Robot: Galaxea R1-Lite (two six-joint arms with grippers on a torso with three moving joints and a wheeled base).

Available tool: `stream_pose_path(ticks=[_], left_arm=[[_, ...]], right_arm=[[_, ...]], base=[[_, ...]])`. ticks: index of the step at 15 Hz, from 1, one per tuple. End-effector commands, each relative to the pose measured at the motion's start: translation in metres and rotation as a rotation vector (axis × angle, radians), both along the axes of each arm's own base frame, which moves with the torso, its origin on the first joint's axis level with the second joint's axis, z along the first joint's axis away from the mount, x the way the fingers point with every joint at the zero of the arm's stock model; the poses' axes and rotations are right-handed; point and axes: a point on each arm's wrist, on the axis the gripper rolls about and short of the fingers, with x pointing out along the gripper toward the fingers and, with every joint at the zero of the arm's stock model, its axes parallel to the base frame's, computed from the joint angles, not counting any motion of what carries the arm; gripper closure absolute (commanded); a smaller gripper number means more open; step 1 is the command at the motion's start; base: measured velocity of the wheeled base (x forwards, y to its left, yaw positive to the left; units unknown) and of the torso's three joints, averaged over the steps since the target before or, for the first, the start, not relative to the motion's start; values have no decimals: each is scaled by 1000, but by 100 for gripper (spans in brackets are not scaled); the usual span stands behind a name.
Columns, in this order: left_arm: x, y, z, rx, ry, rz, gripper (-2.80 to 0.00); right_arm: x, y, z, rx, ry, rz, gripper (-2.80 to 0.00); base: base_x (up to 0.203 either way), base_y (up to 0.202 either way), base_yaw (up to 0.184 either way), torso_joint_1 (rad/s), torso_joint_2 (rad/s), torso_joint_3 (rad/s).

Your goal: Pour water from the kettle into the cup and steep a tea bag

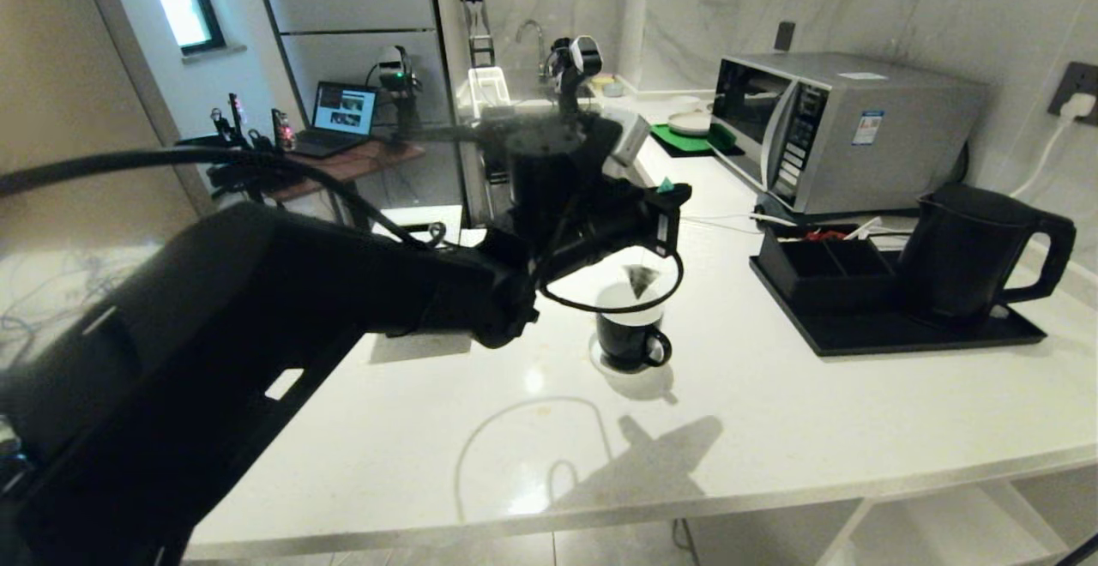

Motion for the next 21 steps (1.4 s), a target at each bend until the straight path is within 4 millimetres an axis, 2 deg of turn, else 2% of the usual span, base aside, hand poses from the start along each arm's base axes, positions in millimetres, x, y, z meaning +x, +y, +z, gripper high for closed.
stream_pose_path(ticks=[1, 5, 17, 21], left_arm=[[3, -4, -12, 11, 15, -6, 0], [5, -8, -23, 27, 32, -10, 0], [4, -12, -29, 33, 36, -17, 0], [5, -16, -41, 48, 52, -24, 0]], right_arm=[[0, 0, 0, -1, 1, 1, 0], [0, 0, 0, -1, 2, 1, 0], [0, 0, 0, -1, 0, 1, 0], [0, 0, 0, -1, 0, 1, 0]], base=[[0, 0, 0, 0, 0, 0], [0, 0, 0, 0, 0, 0], [0, 0, 0, 0, 0, 0], [0, 0, 0, 0, 0, 0]])
